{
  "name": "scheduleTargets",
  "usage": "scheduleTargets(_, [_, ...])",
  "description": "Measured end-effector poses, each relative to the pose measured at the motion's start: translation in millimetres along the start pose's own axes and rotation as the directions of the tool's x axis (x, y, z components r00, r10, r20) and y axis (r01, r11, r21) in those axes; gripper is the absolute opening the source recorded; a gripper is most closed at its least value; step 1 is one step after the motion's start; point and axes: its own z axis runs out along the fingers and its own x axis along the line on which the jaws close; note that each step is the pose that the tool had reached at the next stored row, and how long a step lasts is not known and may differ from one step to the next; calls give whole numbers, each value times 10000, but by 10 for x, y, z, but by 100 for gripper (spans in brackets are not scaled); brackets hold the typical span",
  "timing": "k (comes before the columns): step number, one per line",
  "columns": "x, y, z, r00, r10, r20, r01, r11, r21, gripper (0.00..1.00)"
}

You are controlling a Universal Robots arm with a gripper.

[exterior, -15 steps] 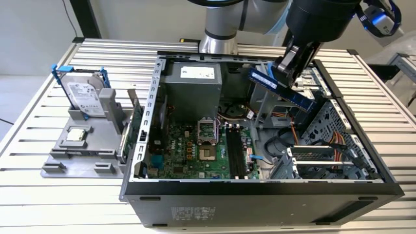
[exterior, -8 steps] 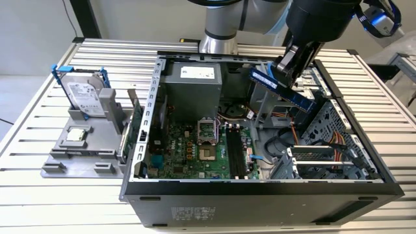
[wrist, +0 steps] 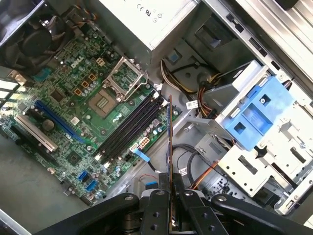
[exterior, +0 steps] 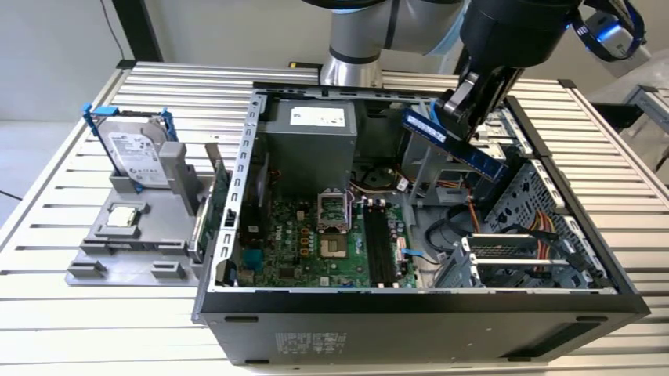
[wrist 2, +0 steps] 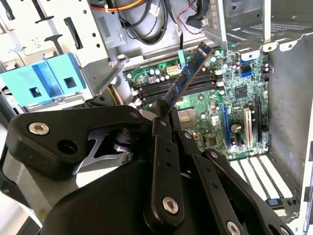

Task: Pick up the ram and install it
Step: 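Insert the ram into the slot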

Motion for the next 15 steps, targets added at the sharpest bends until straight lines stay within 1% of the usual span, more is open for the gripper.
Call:
scheduleTargets(10, [0,0,0,9996,271,8,-271,9996,20,0])
scheduleTargets(15, [0,0,0,9995,307,9,-307,9995,23,0])
